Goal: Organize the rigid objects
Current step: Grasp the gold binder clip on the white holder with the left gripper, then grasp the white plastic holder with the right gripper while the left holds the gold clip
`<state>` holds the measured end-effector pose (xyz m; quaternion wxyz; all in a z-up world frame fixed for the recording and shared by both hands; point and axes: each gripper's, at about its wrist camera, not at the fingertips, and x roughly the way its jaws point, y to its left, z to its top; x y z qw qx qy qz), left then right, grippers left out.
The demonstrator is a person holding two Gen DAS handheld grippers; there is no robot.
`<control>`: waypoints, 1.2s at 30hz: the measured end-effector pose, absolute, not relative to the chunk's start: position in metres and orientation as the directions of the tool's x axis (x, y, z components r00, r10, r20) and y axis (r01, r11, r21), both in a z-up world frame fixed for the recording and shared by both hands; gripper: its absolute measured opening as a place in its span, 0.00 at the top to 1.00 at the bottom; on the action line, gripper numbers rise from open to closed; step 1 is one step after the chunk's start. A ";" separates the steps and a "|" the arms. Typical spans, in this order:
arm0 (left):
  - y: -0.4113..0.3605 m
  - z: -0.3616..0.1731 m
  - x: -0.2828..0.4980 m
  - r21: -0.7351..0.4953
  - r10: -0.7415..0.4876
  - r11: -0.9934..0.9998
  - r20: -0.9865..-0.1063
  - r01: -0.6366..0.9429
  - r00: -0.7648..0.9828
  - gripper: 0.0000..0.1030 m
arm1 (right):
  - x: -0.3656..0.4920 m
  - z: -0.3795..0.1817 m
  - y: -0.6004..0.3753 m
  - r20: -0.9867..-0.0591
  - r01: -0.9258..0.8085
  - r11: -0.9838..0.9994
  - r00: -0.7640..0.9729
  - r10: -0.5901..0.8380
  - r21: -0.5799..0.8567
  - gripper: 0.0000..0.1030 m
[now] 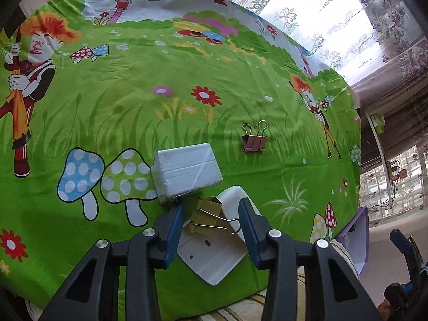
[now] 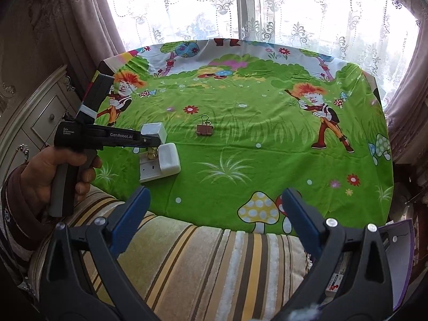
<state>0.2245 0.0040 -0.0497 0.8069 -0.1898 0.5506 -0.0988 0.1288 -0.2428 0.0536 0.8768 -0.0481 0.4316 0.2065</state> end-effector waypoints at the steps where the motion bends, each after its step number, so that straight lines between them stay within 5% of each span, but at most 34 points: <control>1: 0.003 -0.051 0.225 -0.412 -0.367 0.910 -0.852 -0.045 0.372 0.59 | 0.131 0.051 -0.240 -0.781 -0.410 0.907 0.536 0.322 0.093 0.03; 8: 0.002 -0.056 0.226 -0.405 -0.369 0.914 -0.855 -0.027 0.364 0.76 | 0.145 0.034 -0.221 -0.813 -0.442 0.892 0.483 0.324 0.093 0.03; 27: 0.034 -0.039 0.188 -0.541 -0.450 0.838 -0.757 -0.068 0.474 0.77 | 0.177 -0.008 -0.163 -0.872 -0.540 0.833 0.345 0.346 0.117 0.03; 36: 0.047 -0.033 0.180 -0.574 -0.450 0.815 -0.716 -0.082 0.535 0.77 | 0.200 -0.032 -0.127 -0.897 -0.584 0.804 0.291 0.334 0.110 0.19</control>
